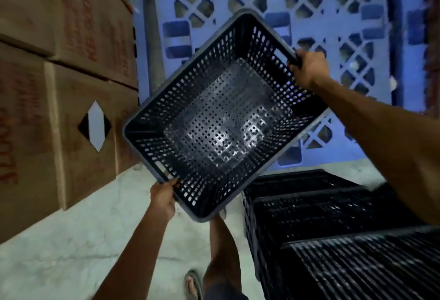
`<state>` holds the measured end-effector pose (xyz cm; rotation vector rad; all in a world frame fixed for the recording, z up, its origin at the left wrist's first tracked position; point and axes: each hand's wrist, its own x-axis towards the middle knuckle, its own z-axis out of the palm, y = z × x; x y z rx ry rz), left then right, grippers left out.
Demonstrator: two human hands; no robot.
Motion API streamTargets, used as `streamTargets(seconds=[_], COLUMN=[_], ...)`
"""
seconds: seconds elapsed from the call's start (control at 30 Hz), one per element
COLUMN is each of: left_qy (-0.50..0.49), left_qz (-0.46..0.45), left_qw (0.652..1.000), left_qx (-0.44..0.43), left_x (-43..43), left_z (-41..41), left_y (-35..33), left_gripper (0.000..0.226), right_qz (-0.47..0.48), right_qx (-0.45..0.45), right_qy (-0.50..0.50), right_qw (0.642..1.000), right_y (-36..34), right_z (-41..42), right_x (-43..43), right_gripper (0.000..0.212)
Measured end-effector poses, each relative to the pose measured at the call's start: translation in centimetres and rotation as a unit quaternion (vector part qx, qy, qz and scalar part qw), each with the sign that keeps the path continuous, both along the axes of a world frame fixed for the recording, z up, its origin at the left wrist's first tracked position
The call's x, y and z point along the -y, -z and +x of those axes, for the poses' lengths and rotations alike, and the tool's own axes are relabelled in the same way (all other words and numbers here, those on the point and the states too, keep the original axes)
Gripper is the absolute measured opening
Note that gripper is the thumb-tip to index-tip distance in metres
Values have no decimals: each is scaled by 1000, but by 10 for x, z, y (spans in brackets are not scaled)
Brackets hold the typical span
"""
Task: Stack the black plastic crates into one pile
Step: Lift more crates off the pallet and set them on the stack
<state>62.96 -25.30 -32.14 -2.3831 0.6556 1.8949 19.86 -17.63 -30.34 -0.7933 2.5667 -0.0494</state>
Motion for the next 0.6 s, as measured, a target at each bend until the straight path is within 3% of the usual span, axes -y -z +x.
streamTargets(seconds=[0.17,0.37,0.47,0.6], left_qy=[68,152,192,246], left_qz=[-62,-218,-327,-480], left_qw=[996,964,925,842], left_qx=[-20,-33,-22,-7], left_x=[25,40,47,46], left_z=[5,14,33,57], left_y=[-107,-253,-332,-441], left_gripper=[24,24,27,37], right_qz=[-35,-138,-205,-262], right_qx=[-9,-67,-115,-183], right_qy=[25,66,62,38], right_qw=[999,986,970,947], right_y=[-116,-301,-404,-527], right_z=[16,49,85,136], right_x=[-30,-100,-138,-195], right_gripper=[26,28,34,38])
